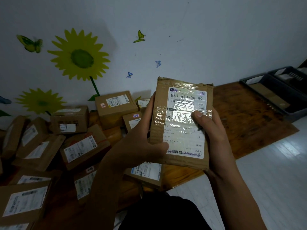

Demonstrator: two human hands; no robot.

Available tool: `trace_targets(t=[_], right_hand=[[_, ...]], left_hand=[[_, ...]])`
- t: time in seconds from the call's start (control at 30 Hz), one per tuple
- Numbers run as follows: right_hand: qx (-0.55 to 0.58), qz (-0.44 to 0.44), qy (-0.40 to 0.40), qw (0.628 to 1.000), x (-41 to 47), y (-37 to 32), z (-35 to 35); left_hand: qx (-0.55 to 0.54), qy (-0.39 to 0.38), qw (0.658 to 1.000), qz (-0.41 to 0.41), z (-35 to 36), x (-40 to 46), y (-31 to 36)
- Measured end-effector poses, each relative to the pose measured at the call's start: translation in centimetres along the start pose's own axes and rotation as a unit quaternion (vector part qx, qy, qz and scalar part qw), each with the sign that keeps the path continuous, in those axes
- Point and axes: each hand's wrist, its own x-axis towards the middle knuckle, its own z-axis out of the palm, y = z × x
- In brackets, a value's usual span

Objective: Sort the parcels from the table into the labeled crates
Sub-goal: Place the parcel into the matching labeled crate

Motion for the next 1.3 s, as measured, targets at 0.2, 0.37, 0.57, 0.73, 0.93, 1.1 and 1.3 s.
trace_targets(t=[0.2, 0.37, 0.57, 0.73, 0.93, 1.1, 1.3], right_hand=[[-0.005, 0.006, -0.007, 1.0, 0.2, 0.3, -0.1], [-0.002, 0.013, -0.01, 1.0, 0.3, 0.7, -0.2], [-0.019, 0.014, -0.023, 0.999, 0.6, 1.5, -0.1], [-0.038, 0.011, -0.042, 0.998, 0.8, 2.3, -0.5], [-0.169, -0.041, -0.126, 0.977, 1.3, 2.6, -2.4], [-0.22, -0.096, -0.18, 0.954, 1.7, 2.1, -2.9], [-0.212, -0.065, -0.153, 0.963, 2.4, 2.6, -3.3]], left_hand=[[-0.014, -0.006, 1.0, -0.016, -0.3, 0.0, -0.2], [0.023, -0.013, 0.999, -0.021, -1.2, -0.1, -0.6], [-0.004, 0.125, 0.992, -0.004, -1.0, 0.4, -1.3], [-0.04, 0.172, 0.984, -0.03, -0.5, 0.8, -1.5], [-0.041, 0.111, 0.993, 0.005, -1.9, -0.3, -2.7], [0.0, 0.107, 0.992, 0.065, -2.1, -0.7, -3.1], [0.001, 0.116, 0.993, 0.036, -2.2, -0.2, -3.6]])
